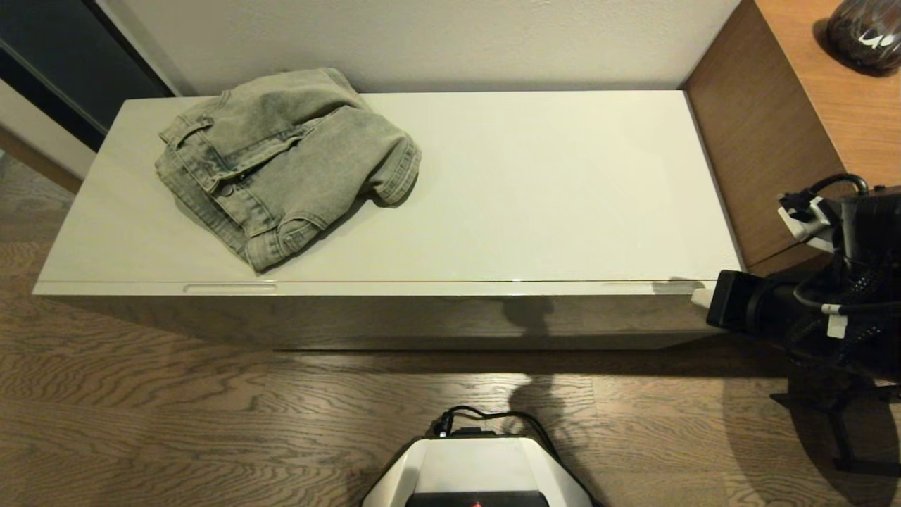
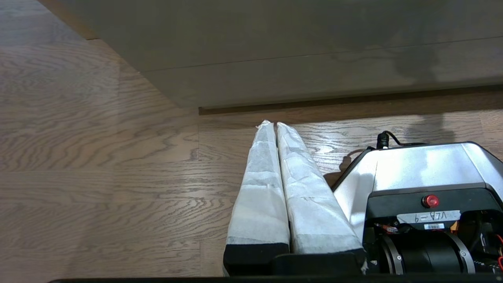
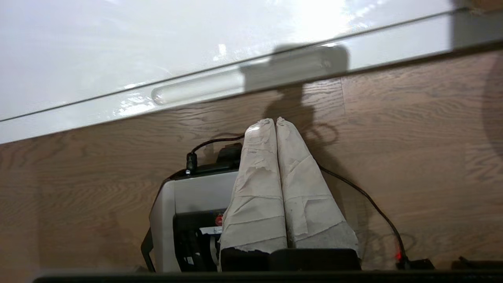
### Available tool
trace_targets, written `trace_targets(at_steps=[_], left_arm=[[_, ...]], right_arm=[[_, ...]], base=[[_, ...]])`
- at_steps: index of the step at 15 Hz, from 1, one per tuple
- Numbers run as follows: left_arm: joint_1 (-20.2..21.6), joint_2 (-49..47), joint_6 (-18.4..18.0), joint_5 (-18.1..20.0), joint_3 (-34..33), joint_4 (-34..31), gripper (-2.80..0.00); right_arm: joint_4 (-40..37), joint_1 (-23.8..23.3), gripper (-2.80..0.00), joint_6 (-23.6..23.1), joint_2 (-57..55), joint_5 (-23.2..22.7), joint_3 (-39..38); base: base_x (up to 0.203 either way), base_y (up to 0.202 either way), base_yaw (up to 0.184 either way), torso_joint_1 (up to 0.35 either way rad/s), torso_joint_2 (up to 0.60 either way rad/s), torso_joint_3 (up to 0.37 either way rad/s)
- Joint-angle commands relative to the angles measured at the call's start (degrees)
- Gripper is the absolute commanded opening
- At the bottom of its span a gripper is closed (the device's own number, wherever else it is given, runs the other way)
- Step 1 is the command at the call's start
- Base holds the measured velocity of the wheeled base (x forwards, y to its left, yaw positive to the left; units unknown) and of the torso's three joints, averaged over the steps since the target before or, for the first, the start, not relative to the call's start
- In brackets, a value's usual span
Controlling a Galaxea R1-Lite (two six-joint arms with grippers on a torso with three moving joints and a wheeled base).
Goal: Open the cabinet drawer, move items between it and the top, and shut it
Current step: Open the drawer
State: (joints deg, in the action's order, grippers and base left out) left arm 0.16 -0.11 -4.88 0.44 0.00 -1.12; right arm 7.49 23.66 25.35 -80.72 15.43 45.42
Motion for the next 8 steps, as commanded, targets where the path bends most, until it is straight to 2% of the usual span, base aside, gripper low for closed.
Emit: trace_targets(at_steps=[1,4,8], left_arm=[[0.0,0.0,0.0,0.0,0.0,0.0,-2.8],[0.0,0.0,0.0,0.0,0.0,0.0,-2.8],[0.0,0.0,0.0,0.0,0.0,0.0,-2.8]], right_arm=[[0.2,2.3,-2.8,-0.2,-1.9,0.1,1.1],[0.5,3.2,-2.8,-0.5,-3.9,0.2,0.4],[6.8,3.1,-2.8,-0.4,-7.7,0.3,-0.7]], base=[[0.0,0.0,0.0,0.0,0.0,0.0],[0.0,0.0,0.0,0.0,0.0,0.0],[0.0,0.0,0.0,0.0,0.0,0.0]])
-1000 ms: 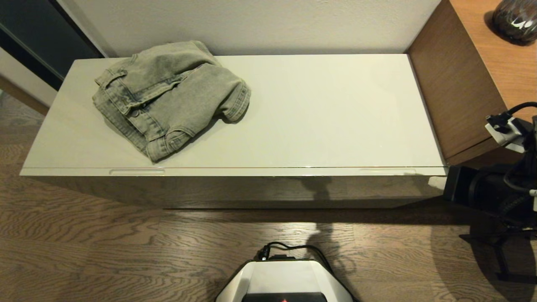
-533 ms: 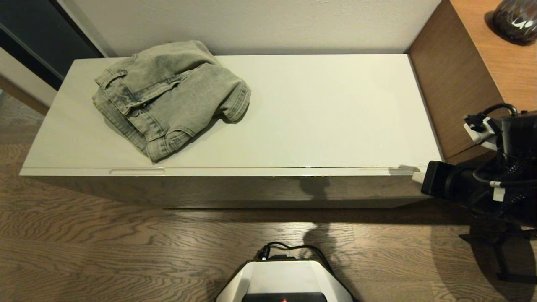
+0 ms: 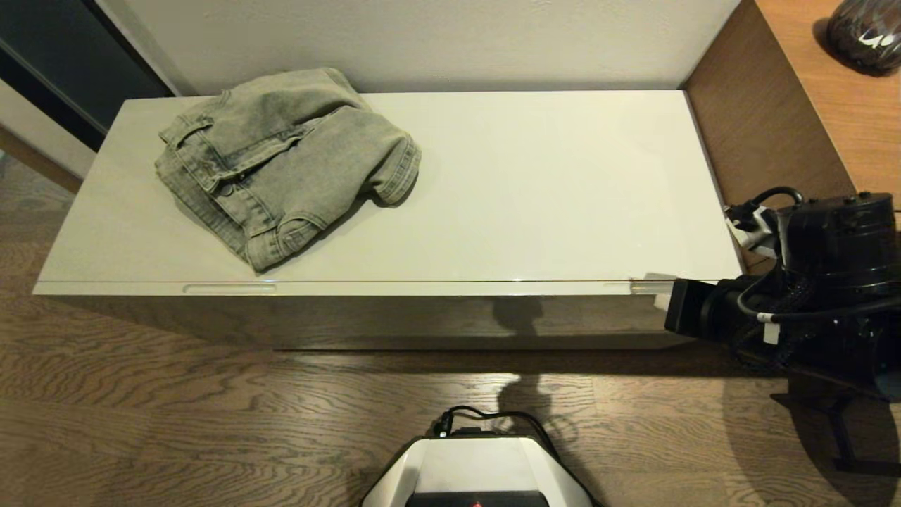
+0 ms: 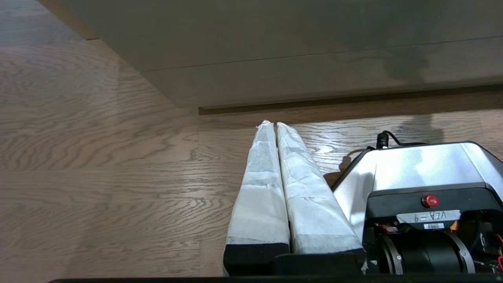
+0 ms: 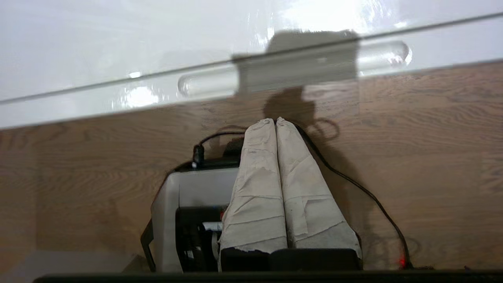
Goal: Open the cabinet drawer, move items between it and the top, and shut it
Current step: Open the drawer
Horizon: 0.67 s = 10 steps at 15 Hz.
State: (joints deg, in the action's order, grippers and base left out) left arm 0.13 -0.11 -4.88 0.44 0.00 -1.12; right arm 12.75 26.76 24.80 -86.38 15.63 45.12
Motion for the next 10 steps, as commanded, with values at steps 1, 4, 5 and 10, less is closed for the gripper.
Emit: trace_targets(at_steps=[1,4,5,10], left_arm=[[0.0,0.0,0.0,0.0,0.0,0.0,-2.8],[0.0,0.0,0.0,0.0,0.0,0.0,-2.8],[0.0,0.0,0.0,0.0,0.0,0.0,-2.8],[0.0,0.0,0.0,0.0,0.0,0.0,-2.8]], right_arm=[[2.6,0.0,-2.8,0.2,-2.6,0.1,-0.4],[6.8,-0.3,-2.8,0.1,-6.2,0.0,0.2],[7.8,-0.4,-2.8,0.0,-6.4,-0.1,0.6],[9.8,-0.8,-2.8,-0.2,-8.1,0.0,0.4]], base=[[0.0,0.0,0.0,0.0,0.0,0.0],[0.0,0.0,0.0,0.0,0.0,0.0],[0.0,0.0,0.0,0.0,0.0,0.0],[0.0,0.0,0.0,0.0,0.0,0.0]])
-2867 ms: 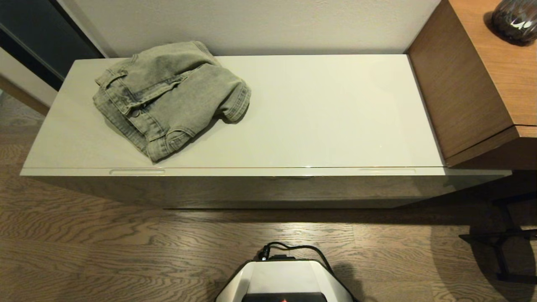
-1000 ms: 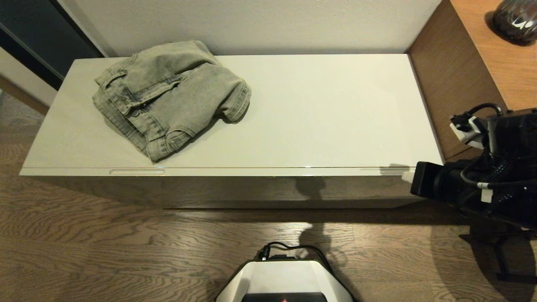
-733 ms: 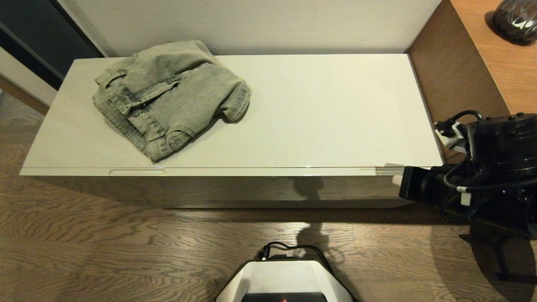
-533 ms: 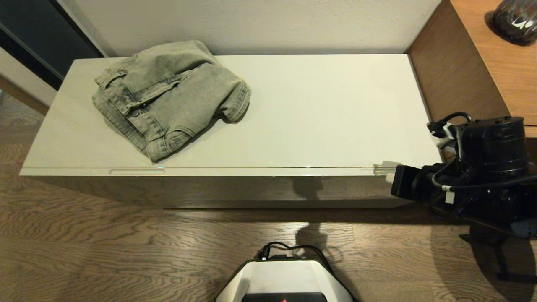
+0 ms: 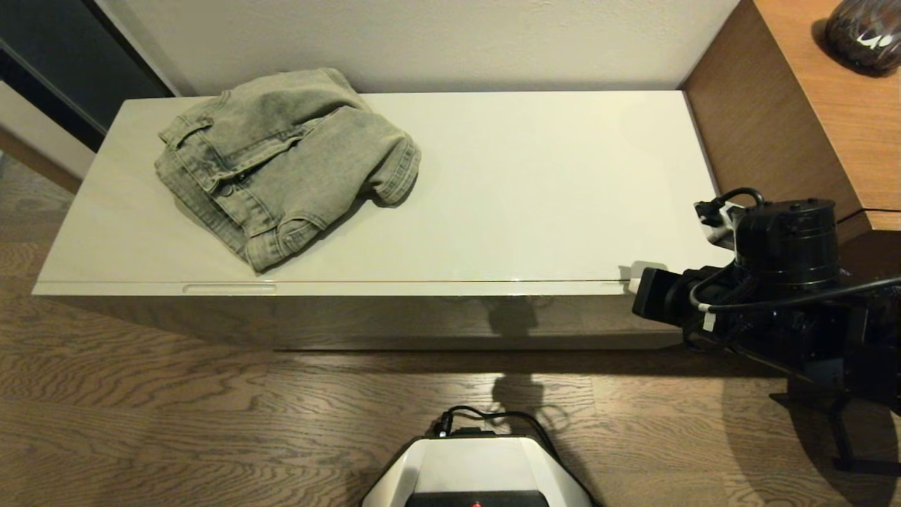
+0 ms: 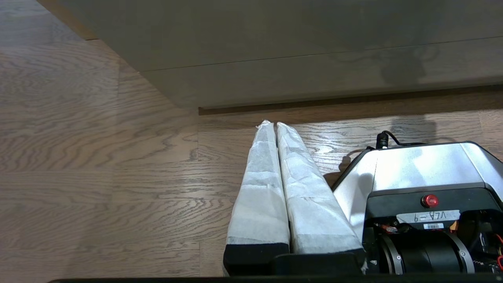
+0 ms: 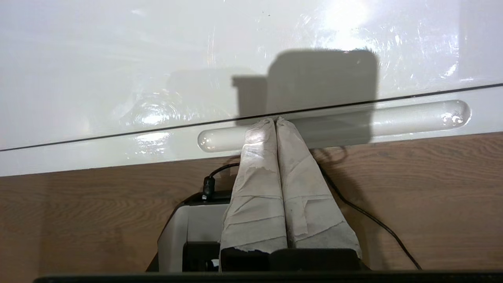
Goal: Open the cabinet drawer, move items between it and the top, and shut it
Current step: Open the drawer
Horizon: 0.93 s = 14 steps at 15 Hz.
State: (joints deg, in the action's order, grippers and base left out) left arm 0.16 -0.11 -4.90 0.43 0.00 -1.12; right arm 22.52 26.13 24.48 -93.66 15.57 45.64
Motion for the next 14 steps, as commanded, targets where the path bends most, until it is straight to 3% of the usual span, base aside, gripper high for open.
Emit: trace_targets(at_steps=[1,14], left_arm=[[0.0,0.0,0.0,0.0,0.0,0.0,-2.8],[0.0,0.0,0.0,0.0,0.0,0.0,-2.8]], right_arm=[[0.1,-0.3,-2.8,0.2,-1.1,0.1,-0.4],[0.1,-0.2,-2.8,1.0,-1.3,-2.4,-10.7]], base=[[0.0,0.0,0.0,0.0,0.0,0.0],[0.0,0.0,0.0,0.0,0.0,0.0]])
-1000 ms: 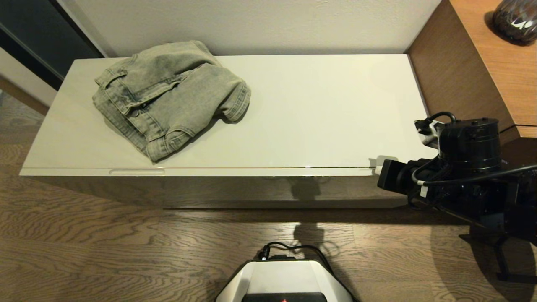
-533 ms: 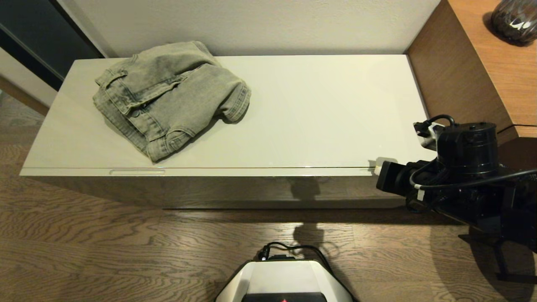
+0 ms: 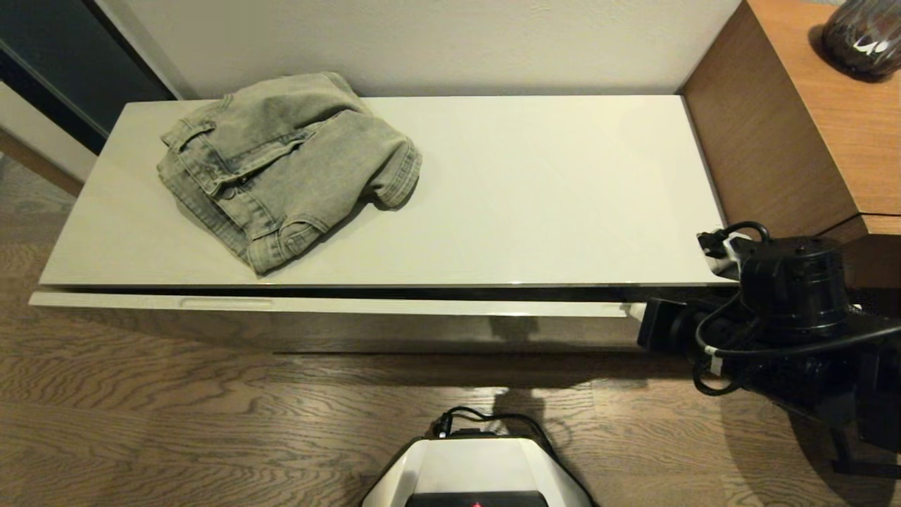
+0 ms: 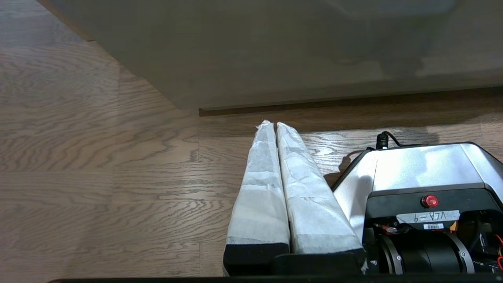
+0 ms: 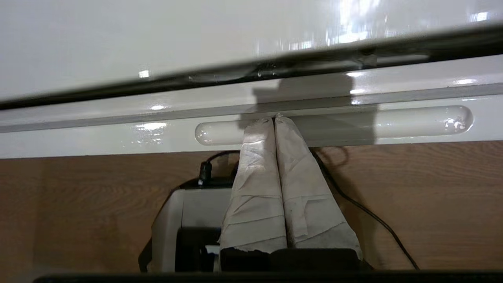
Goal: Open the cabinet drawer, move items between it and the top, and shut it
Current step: Open the drawer
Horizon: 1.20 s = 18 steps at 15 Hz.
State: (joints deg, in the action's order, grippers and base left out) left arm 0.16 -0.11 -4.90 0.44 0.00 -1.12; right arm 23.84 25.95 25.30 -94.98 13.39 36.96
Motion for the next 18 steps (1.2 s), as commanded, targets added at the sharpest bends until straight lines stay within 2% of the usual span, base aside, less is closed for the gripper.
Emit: trace_targets(at_steps=[1,5,8,11,14,17,18], left_arm=[[0.0,0.0,0.0,0.0,0.0,0.0,-2.8],[0.0,0.0,0.0,0.0,0.0,0.0,-2.8],[0.0,0.0,0.0,0.0,0.0,0.0,-2.8],[0.0,0.0,0.0,0.0,0.0,0.0,-2.8],[0.0,0.0,0.0,0.0,0.0,0.0,-2.8],[0.0,0.0,0.0,0.0,0.0,0.0,-2.8],[0.0,0.0,0.0,0.0,0.0,0.0,-2.8]], right_arm=[[-1.4,0.1,-2.8,0.2,1.4,-1.0,-3.4],[-3.2,1.8,-2.8,0.4,6.1,-1.8,-7.8],[-8.5,4.1,-2.8,2.0,12.6,-1.8,-10.4],[-18.7,8.5,-2.8,7.1,20.7,-1.8,-11.2],[-32.4,10.4,-2.8,10.8,34.6,-1.8,-11.6],[-52.4,8.2,-2.8,11.3,46.7,-1.8,-9.3],[-56.2,6.5,-2.8,11.5,48.6,-1.8,-7.9]], base=[[0.0,0.0,0.0,0.0,0.0,0.0],[0.0,0.0,0.0,0.0,0.0,0.0],[0.0,0.0,0.0,0.0,0.0,0.0],[0.0,0.0,0.0,0.0,0.0,0.0],[0.0,0.0,0.0,0.0,0.0,0.0],[0.0,0.0,0.0,0.0,0.0,0.0],[0.0,0.0,0.0,0.0,0.0,0.0]])
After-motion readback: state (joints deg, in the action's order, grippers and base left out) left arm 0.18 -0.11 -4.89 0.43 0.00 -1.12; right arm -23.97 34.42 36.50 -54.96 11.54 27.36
